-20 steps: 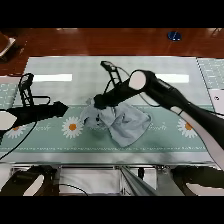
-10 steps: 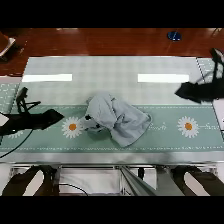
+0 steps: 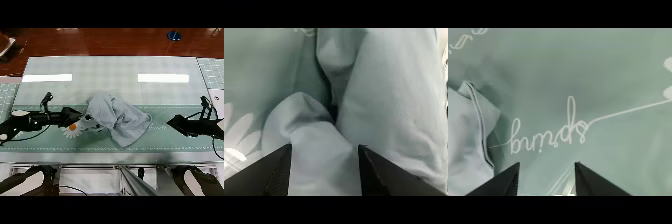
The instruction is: Fold the shirts.
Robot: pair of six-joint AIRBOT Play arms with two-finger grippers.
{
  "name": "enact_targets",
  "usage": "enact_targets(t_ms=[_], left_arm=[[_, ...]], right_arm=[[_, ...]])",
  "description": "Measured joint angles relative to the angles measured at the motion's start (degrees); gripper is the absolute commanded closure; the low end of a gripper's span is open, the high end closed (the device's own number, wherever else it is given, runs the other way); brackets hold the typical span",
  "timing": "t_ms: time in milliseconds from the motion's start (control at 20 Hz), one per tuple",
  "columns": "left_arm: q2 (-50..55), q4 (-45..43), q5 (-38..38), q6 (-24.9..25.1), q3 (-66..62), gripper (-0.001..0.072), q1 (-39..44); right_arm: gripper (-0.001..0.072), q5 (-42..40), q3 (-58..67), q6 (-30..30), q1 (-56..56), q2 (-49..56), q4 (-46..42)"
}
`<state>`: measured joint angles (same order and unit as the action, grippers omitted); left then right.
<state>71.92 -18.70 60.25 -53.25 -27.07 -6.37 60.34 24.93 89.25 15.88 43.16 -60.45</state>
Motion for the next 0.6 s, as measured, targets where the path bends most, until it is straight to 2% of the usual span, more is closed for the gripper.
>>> enact_targets(t_ms=[100,150,200,250,400,600], left_arm=[[4.28,1.44,0.09,1.22,-2.78,0.0203,4.28],[6.1,1.62,0.63,1.49,-4.37,0.0328,6.36],[7.96,1.31,1.44,1.7,-6.27,0.0615,8.39],[9.46,0.63,2.27,1.9,-8.11,0.0687,9.99],[12.37,-0.85,6.25,2.47,-13.31,0.0687,12.83],[13.51,-1.57,8.85,2.69,-17.75,0.0687,13.6]], right_arm=[[0.0305,0.2,-0.79,-0.42,0.17,0.31,1.05],[0.0304,0.66,-1.09,-0.66,0.15,0.87,1.53],[0.0304,0.7,-1.33,-0.87,-0.24,1.6,2.05],[0.0304,0.87,-1.49,-1.05,-1.09,2.51,2.47],[0.0305,-0.37,-1.73,-1.42,-5.97,6.54,4.57],[0.0305,-6.36,-1.75,-2.69,-13.27,13.57,11.32]])
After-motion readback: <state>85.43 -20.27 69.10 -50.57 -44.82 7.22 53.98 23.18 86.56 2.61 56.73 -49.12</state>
